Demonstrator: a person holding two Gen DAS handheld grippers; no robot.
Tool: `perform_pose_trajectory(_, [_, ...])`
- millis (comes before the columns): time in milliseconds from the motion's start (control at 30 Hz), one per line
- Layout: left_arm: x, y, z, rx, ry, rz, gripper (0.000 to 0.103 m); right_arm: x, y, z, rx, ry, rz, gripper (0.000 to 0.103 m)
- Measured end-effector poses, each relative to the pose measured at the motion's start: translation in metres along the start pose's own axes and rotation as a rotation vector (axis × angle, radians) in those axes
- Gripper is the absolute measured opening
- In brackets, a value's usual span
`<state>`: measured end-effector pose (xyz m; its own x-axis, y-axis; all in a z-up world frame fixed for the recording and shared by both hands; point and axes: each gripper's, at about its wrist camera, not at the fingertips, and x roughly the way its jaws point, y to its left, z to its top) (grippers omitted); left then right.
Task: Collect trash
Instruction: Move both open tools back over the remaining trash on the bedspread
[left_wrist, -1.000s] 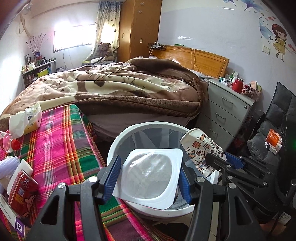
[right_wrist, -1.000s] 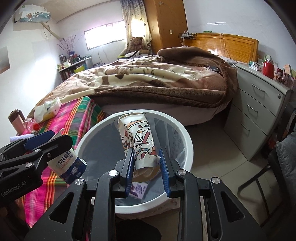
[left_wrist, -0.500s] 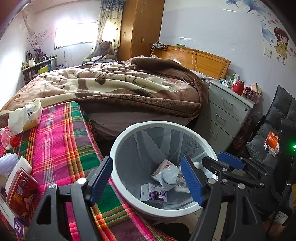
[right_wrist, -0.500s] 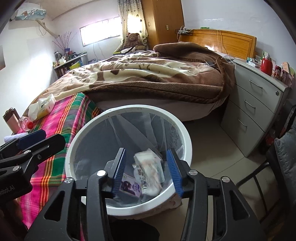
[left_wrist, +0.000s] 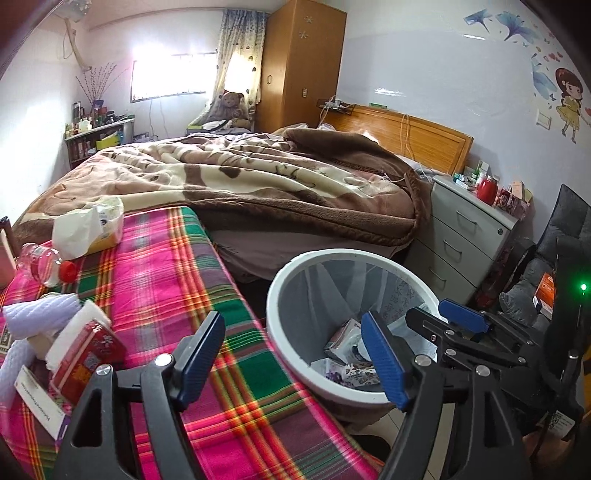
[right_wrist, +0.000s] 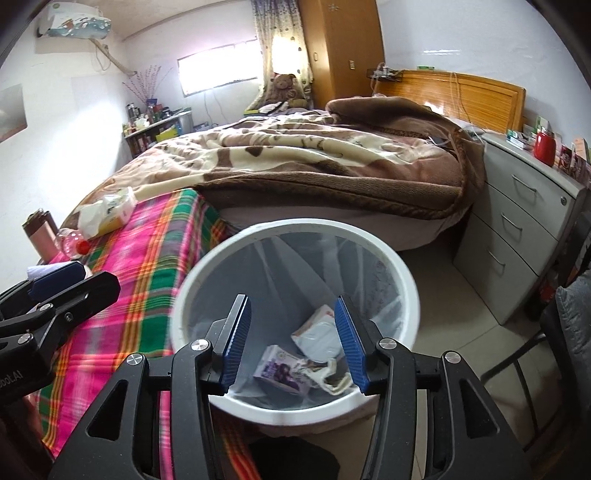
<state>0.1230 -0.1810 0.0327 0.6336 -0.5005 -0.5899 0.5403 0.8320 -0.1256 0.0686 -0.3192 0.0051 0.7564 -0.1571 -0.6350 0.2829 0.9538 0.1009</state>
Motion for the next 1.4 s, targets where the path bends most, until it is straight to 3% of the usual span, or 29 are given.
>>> perform_pose_trajectory(567, [-0.053,0.088,-0.020,-0.106,-0.055,0.164,0.079,-0.005,0.076,-0.001,-0.117,-0.030,0.186,0.065])
perform_pose_trajectory(967, [-0.082,0.172,-0.044,-0.231,-0.061,0.301,0.079,0.012,0.137,-0.004,-0.154,0.031,0.290,0.068])
perform_pose_trajectory(1400, [-0.088,0.251,-0.068,-0.312,0.005,0.370,0.080,0.039,0.199,-0.004,-0.176,0.116,0.334,0.068])
